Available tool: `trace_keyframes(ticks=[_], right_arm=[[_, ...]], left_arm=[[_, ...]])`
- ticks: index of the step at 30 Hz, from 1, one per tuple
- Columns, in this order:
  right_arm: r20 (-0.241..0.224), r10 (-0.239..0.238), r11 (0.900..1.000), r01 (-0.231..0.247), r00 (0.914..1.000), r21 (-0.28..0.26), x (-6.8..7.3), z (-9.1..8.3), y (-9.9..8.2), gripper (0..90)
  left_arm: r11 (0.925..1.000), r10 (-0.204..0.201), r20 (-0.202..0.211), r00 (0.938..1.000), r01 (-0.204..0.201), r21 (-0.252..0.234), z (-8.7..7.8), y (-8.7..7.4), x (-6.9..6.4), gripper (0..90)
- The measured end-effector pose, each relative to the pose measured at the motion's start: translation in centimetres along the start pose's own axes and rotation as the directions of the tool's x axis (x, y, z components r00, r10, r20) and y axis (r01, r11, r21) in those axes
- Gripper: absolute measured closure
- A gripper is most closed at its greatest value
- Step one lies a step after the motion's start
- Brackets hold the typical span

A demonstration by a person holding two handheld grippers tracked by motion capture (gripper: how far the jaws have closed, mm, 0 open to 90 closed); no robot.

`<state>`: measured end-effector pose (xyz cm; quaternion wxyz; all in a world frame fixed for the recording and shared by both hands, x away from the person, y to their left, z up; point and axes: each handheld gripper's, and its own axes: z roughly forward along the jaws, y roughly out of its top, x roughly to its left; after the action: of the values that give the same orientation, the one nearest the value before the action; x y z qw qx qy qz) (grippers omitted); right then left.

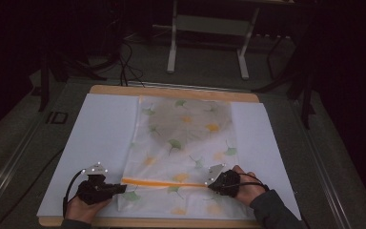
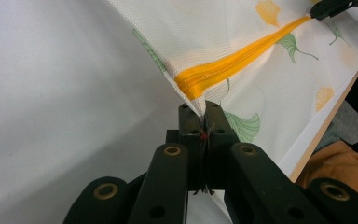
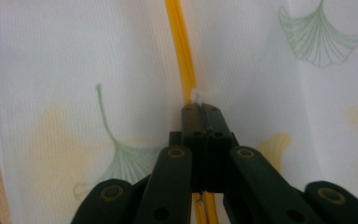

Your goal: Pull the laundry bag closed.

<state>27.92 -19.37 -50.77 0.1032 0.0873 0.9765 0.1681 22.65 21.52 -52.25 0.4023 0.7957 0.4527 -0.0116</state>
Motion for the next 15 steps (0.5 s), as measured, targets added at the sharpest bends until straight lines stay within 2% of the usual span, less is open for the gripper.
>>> trace_keyframes(ticks=[10, 15], right_arm=[[0.005, 0.01, 0.9999, -0.01, 0.9999, 0.006, -0.17, -0.44, -0.85, 90.0], [0.012, 0.001, 0.9998, -0.001, 0.9999, 0.018, -0.18, -0.63, -0.81, 90.0]], left_arm=[[1.0, 0.001, 0.002, 1.0, -0.001, -0.001, -0.02, 0.01, -0.01, 88.5], [1.0, -0.002, 0.003, 1.0, 0.002, -0.004, -0.09, 0.0, 0.01, 88.5]])
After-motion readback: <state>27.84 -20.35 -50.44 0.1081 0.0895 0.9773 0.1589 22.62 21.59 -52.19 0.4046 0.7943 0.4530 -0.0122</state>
